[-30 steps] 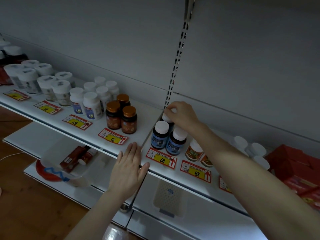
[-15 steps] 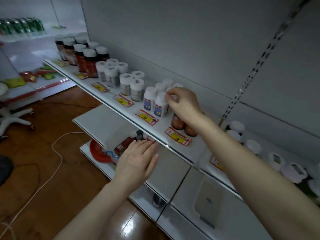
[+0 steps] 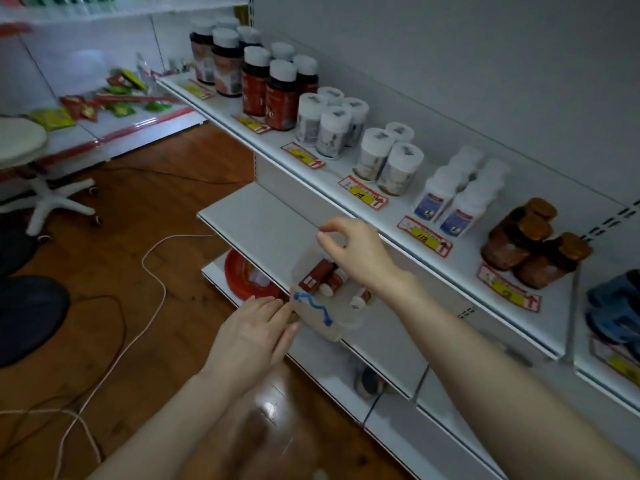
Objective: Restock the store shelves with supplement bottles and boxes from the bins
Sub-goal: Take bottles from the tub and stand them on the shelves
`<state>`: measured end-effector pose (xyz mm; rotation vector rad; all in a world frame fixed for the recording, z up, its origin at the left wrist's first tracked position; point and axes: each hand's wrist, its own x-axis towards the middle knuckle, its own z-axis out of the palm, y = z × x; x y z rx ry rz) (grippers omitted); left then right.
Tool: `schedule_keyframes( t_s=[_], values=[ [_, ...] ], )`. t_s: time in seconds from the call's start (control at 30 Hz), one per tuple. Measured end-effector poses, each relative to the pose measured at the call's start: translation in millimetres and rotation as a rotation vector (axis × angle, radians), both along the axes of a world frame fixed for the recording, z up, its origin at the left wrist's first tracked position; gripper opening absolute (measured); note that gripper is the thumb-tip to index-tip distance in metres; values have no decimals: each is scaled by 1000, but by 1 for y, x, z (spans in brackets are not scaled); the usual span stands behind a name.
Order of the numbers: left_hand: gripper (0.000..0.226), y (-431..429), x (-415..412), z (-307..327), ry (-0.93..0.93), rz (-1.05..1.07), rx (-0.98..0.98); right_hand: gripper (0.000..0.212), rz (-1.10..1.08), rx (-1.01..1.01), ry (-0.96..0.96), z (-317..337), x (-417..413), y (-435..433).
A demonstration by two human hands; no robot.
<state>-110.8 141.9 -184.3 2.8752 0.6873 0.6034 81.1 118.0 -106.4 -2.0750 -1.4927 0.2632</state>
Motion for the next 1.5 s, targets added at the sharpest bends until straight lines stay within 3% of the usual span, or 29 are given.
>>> schedule_keyframes(
  t_s=[0.17,0.47,0.57,0.67,1.0,1.2,1.5],
  values=[
    [56,31,7,-43,45,0,-42,27,-102,-201,108,-59,20,10],
    [39,101,70,-131,147,67,-60,22,-269,-415,271,-198,65,49],
    [44,122,92,-163,181,109,-41,15,-341,-448,370,-233,78,57],
    [54,138,117,-189,190,96,-70,13,-414,-432,499,-262,89,66],
    [59,162,141,-238,251,-19,-178,42,-665,-352,717,-352,106,99],
    [58,163,138,-247,210,-45,-175,8,-745,-279,762,-375,120,108],
    [56,165,139,-250,156,-69,-185,9,-876,-208,829,-384,126,112]
  ],
)
